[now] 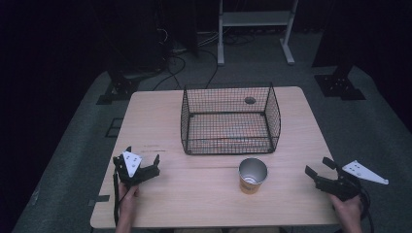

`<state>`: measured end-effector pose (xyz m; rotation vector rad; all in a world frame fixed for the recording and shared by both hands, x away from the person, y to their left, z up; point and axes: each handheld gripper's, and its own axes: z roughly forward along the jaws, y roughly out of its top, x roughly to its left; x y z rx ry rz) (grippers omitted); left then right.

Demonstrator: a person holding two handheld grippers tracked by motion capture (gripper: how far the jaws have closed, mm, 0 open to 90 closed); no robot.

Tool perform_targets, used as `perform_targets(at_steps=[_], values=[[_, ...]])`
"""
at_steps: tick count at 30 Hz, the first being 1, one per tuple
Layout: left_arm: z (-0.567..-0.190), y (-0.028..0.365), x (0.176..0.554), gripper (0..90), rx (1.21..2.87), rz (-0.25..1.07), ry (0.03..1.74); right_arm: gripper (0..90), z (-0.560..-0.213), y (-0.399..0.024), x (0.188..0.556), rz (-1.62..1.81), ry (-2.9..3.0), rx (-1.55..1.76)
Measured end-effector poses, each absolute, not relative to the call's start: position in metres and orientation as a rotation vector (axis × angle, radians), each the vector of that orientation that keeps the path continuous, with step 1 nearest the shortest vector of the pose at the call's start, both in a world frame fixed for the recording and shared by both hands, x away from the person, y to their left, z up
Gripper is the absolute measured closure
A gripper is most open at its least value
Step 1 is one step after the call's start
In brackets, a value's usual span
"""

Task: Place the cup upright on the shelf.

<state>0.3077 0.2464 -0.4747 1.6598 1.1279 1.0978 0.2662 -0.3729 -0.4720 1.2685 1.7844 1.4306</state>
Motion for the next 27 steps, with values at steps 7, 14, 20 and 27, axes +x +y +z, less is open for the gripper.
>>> perform_targets(at_steps=[7,14,20,27], values=[[-0.475,0.246,0.307,0.0,1.662,1.093,1.123,14.2,-0.471,-0.370,0.266,1.434,1.794,1.261],[-0.475,0.246,0.307,0.0,1.662,1.092,1.117,14.2,-0.461,-0.362,0.267,1.453,1.801,1.221],[-0.475,0.246,0.306,0.0,1.664,1.089,1.118,14.2,-0.455,-0.352,0.270,1.450,1.842,1.193],[-0.475,0.246,0.306,0.0,1.668,1.091,1.118,14.2,-0.453,-0.346,0.269,1.460,1.887,1.163]])
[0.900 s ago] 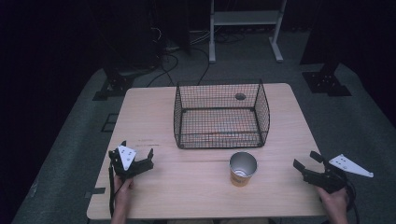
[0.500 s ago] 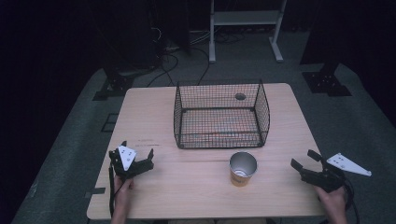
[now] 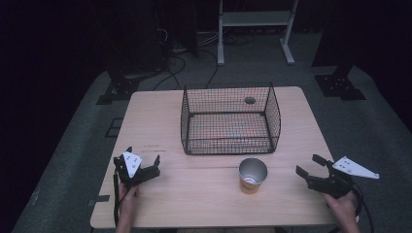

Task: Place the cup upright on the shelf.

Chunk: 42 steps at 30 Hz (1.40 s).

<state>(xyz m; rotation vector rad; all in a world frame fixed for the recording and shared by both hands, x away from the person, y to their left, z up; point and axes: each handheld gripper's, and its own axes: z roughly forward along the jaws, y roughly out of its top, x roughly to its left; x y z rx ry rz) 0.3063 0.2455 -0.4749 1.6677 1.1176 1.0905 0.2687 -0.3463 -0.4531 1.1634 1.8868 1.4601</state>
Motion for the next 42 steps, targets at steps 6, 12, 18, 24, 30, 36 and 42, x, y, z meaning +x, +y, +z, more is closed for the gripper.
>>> perform_targets(at_steps=[6,12,18,24,30,36,42], values=[[-0.475,0.245,0.306,0.0,1.672,1.089,1.116,14.2,-0.445,-0.342,0.263,1.476,1.893,1.139],[-0.475,0.245,0.306,0.0,1.671,1.091,1.117,14.2,-0.439,-0.333,0.257,1.479,1.925,1.089],[-0.475,0.244,0.306,0.0,1.673,1.092,1.113,14.1,-0.437,-0.322,0.254,1.465,1.976,1.036],[-0.475,0.244,0.306,0.0,1.674,1.093,1.112,13.7,-0.436,-0.313,0.251,1.459,2.019,0.993],[-0.475,0.244,0.306,0.0,1.674,1.090,1.114,13.7,-0.436,-0.304,0.249,1.452,2.064,0.957],[-0.475,0.244,0.306,0.0,1.676,1.092,1.111,13.2,-0.437,-0.295,0.247,1.451,2.097,0.924],[-0.475,0.244,0.306,0.0,1.676,1.093,1.109,12.7,-0.439,-0.284,0.245,1.446,2.142,0.882]])
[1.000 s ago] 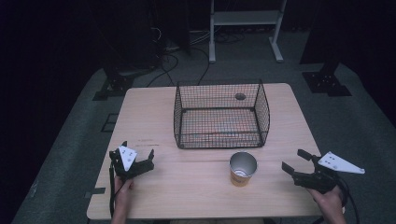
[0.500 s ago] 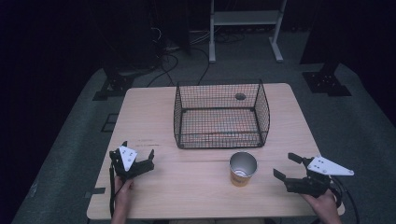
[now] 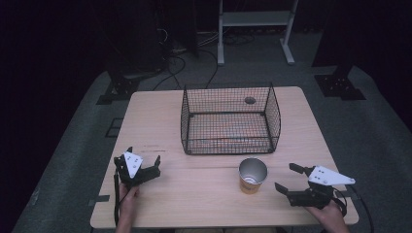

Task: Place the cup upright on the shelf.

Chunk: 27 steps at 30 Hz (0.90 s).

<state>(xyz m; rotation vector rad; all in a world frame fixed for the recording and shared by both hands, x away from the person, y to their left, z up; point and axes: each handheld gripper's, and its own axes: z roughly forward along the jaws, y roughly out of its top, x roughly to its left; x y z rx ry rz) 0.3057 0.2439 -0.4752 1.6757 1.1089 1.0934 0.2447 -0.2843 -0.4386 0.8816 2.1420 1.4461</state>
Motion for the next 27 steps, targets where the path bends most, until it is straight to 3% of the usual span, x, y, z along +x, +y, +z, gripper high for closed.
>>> perform_targets(at_steps=[27], values=[[-0.475,0.244,0.305,0.0,1.678,1.093,1.108,2.6,-0.446,-0.240,0.249,1.445,2.271,0.822]])
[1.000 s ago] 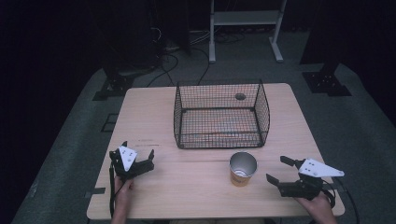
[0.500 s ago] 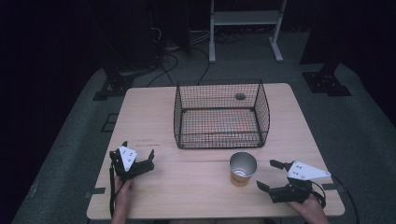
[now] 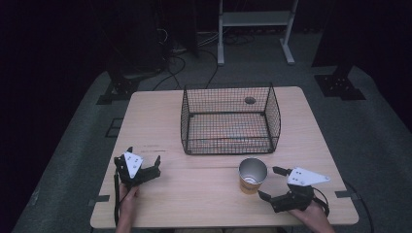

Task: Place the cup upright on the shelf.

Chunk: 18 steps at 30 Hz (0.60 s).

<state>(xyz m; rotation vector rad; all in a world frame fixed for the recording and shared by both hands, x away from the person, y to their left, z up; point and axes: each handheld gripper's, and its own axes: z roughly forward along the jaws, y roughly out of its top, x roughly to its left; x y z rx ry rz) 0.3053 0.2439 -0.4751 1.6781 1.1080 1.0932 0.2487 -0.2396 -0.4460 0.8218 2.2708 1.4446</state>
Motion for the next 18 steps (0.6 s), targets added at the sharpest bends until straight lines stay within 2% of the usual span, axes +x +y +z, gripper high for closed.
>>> perform_targets(at_steps=[18], values=[[-0.475,0.244,0.305,0.0,1.675,1.091,1.108,2.0,-0.445,-0.215,0.264,1.437,2.268,0.838]])
